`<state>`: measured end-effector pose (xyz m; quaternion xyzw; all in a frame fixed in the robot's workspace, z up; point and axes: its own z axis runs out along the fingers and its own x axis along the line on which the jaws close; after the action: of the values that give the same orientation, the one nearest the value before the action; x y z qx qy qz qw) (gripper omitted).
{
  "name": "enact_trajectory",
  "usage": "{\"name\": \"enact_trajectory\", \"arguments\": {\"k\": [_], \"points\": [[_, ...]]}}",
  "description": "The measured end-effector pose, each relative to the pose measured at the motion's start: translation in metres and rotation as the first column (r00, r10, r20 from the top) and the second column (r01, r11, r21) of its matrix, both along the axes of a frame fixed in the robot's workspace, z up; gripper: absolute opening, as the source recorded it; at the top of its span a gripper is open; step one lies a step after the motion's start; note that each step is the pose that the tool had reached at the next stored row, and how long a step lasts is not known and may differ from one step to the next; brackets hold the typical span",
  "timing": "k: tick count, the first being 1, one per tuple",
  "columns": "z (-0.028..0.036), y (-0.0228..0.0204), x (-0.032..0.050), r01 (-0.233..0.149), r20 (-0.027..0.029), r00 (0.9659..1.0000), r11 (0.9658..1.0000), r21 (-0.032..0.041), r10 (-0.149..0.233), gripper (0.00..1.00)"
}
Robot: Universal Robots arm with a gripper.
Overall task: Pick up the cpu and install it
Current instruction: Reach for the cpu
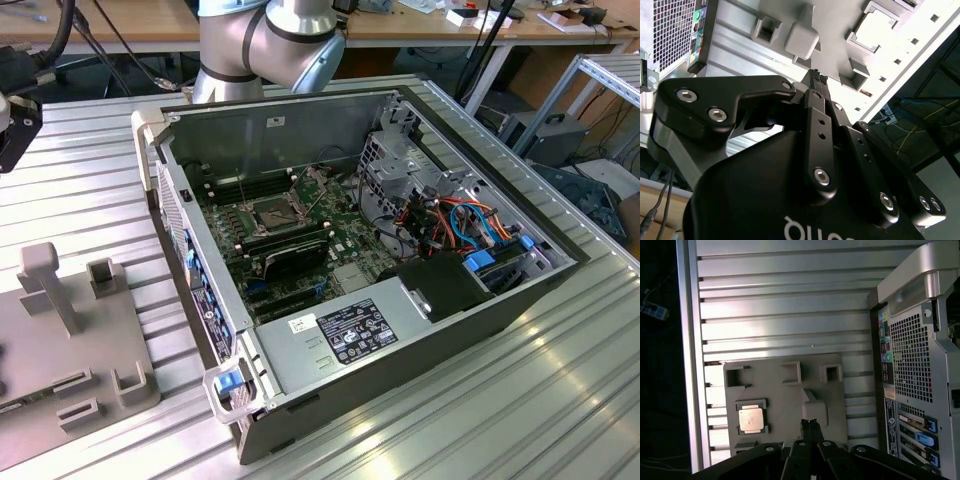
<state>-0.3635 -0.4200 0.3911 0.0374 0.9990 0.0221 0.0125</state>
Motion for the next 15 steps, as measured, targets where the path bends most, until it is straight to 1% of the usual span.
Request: {"name": "enact_trajectory", "arguments": {"k": [3, 7, 9, 10, 12, 13, 15], "points": [[-0.0005, -0.0054, -0.0019, 0.0, 0.0, 1.0, 1.0, 0.0, 0.0, 0.11], [-0.0016, -0.0079, -0.0054, 0.0, 0.0, 1.0, 1.0, -0.0001, 0.0, 0.11], [-0.003, -0.0082, -0.0114, 0.0, 0.0, 1.0, 1.0, 0.0, 0.0, 0.11], [-0.0038, -0.0083, -0.0168, 0.0, -0.0001, 1.0, 1.0, -0.0001, 0.0, 0.11], [-0.0046, -0.0083, -0.0218, 0.0, 0.0, 1.0, 1.0, 0.0, 0.0, 0.11], [-0.0052, -0.0083, -0.0263, 0.0, 0.0, 1.0, 1.0, 0.0, 0.0, 0.11], [-0.006, -0.0083, -0.0316, 0.0, 0.0, 1.0, 1.0, 0.0, 0.0, 0.11]]}}
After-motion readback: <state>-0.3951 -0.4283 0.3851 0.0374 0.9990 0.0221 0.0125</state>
